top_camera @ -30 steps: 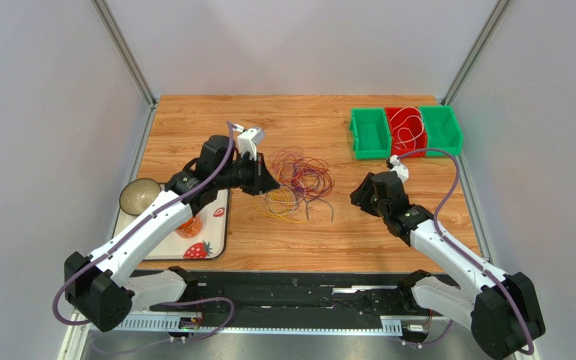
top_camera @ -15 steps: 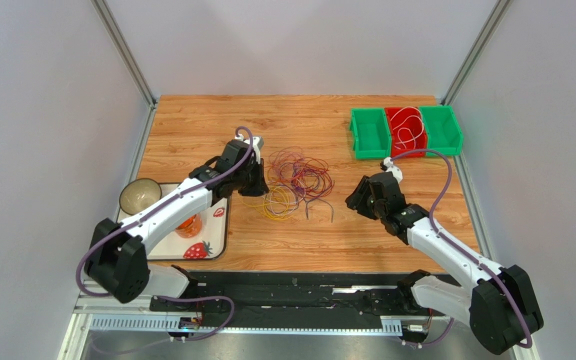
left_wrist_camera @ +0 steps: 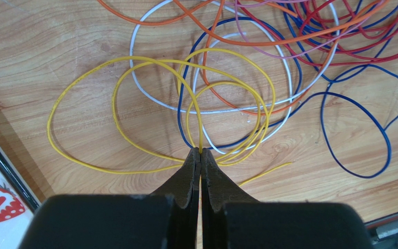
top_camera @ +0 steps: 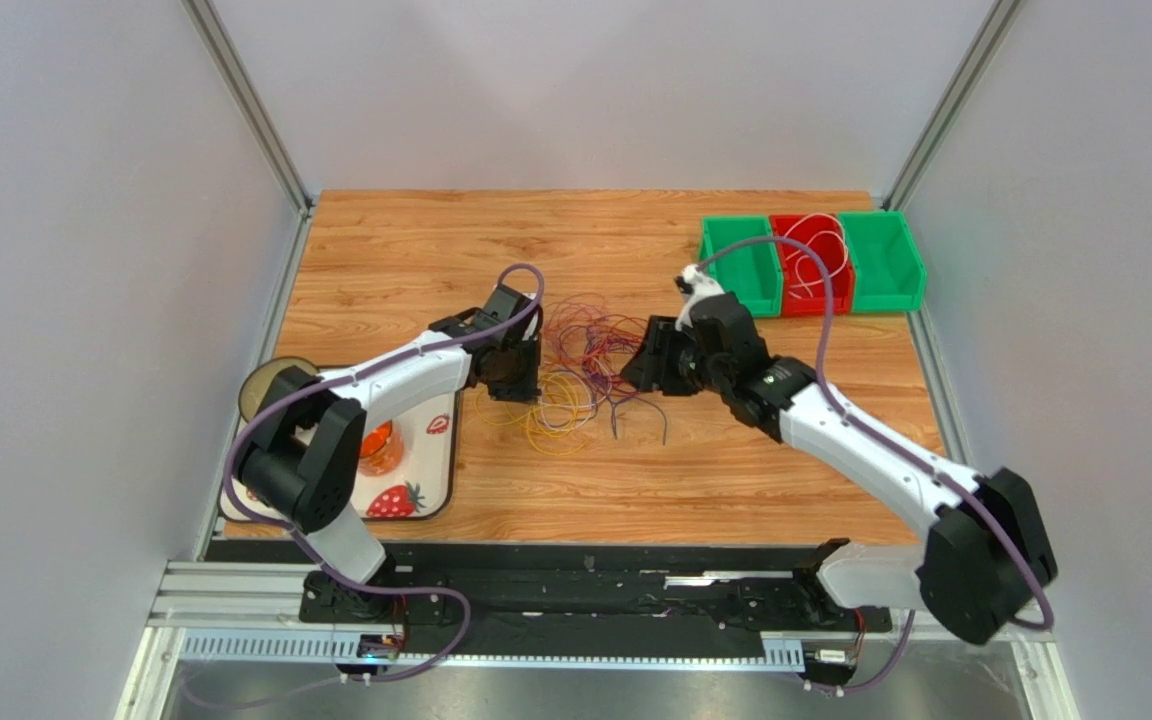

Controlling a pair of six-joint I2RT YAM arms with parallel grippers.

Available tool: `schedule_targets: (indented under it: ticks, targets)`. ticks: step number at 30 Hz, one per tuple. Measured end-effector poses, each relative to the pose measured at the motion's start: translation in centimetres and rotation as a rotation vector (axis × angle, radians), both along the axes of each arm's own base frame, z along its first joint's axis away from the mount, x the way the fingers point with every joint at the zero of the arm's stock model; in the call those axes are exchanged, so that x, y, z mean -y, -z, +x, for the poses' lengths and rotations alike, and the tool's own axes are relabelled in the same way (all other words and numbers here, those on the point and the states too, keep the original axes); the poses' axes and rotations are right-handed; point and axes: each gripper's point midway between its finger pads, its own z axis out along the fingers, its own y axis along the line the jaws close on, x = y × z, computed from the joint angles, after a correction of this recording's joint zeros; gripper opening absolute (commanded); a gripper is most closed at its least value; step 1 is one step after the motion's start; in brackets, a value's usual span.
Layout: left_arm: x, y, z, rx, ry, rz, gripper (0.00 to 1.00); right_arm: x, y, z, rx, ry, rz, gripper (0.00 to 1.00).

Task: Untangle the cables
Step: Untie the cable.

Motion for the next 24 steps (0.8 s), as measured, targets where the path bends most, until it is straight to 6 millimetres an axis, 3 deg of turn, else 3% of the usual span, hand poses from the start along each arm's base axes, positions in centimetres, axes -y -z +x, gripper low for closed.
schedule_targets:
  ticks: [3, 12, 19, 24]
  targets:
    - [0.0, 0.6, 0.0, -0.013, 0.000, 0.008, 0.00, -2.6, 0.4, 1.1, -0.025, -0.079, -0.011, 0.52]
    - [-0.2, 1.5, 0.6, -0.031, -0.009, -0.042, 0.00, -7.9, 6.0, 2.9, -0.173, -0.222, -0.079, 0.53]
    - [-0.7, 2.2, 0.5, -0.045, -0.017, -0.076, 0.00, -9.2, 9.3, 3.6, -0.239, -0.240, -0.128, 0.54]
    - [-0.2, 1.9, 0.7, -0.036, -0.007, -0.099, 0.00, -9.6, 10.4, 3.9, -0.264, -0.241, -0.141, 0.54]
